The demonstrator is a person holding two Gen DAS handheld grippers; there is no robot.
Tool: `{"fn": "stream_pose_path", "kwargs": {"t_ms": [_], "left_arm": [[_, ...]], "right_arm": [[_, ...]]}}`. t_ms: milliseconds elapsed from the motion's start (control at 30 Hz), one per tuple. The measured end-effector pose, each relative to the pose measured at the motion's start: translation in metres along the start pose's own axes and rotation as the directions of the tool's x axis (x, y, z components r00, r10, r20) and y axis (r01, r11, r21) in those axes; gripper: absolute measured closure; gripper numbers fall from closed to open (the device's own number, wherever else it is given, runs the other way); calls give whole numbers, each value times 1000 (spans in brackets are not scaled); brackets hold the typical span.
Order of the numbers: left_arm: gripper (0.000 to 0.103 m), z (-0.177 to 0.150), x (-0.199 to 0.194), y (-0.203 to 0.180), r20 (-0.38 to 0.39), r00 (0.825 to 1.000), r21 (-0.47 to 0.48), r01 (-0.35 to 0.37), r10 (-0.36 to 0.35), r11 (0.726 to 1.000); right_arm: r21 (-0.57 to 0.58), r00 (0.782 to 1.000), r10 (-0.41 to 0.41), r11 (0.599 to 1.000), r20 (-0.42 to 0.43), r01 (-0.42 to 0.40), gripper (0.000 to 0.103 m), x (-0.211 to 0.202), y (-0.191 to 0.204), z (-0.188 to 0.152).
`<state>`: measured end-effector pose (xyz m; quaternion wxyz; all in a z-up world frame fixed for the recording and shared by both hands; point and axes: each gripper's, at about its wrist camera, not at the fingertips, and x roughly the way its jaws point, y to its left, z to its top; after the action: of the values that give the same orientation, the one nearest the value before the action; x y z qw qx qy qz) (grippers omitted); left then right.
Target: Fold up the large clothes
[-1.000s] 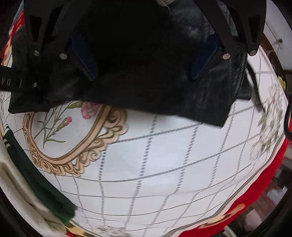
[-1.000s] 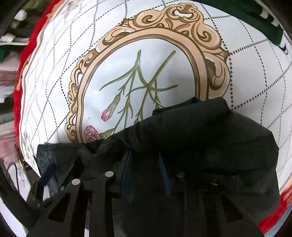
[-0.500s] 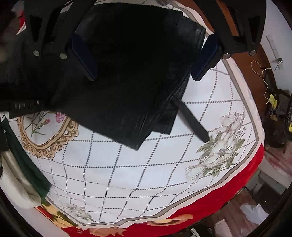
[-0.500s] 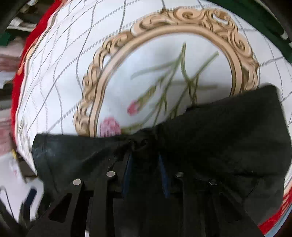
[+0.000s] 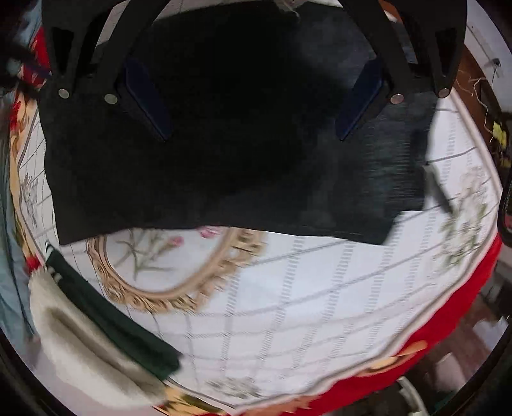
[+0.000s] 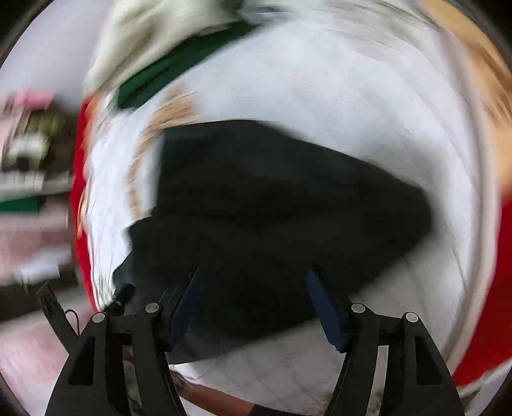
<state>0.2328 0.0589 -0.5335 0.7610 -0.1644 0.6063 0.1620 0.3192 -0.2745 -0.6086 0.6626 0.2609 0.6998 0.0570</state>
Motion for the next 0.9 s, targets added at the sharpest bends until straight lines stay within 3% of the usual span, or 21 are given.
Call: {"fn": "stream_pose_path", "kwargs": {"t_ms": [100,200,367,433,467,533,567,600,633,667,733,900], "left_arm": [[0,1,25,-12,-31,999,23,-12,12,1000],[0,4,40,-13,-57,998,26,3,-1,1000],[0,8,44,-15,-63,998,62,14,-10,998],[0,11,46,-18,-68,998,75,9,-4,997],[0,14,47,-21,-67,998,80,6,0,997],[0,20,50,-25,-68,998,91,-2,8,996],[0,23,52,-26,-66,998,95,-5,12,996],[0,27,53,-30,-61,998,94,-8,14,996],[0,30,54,-32,-52,999,94,-11,16,996],[0,33,55,-34,-48,999,94,-13,18,996],[0,40,59,-39,-52,998,95,-14,19,995],[0,53,63,-68,-54,999,133,16,-9,991]], "right_arm": [[151,998,62,986,17,-64,34,12,-75,-12],[270,970,236,931,66,-245,32,39,-118,-26],[224,861,462,835,211,-503,31,65,-111,1],[213,829,510,805,230,-554,14,78,-102,13],[199,815,524,796,246,-572,11,77,-99,17],[169,819,520,809,242,-563,12,68,-98,23],[157,811,534,803,240,-575,15,68,-93,25],[166,803,544,793,242,-587,30,66,-94,28],[176,797,553,783,243,-597,58,67,-94,29],[194,797,553,777,244,-599,70,69,-96,31],[200,776,575,754,259,-626,79,64,-100,36],[110,725,619,733,301,-672,83,16,-79,38]]}}
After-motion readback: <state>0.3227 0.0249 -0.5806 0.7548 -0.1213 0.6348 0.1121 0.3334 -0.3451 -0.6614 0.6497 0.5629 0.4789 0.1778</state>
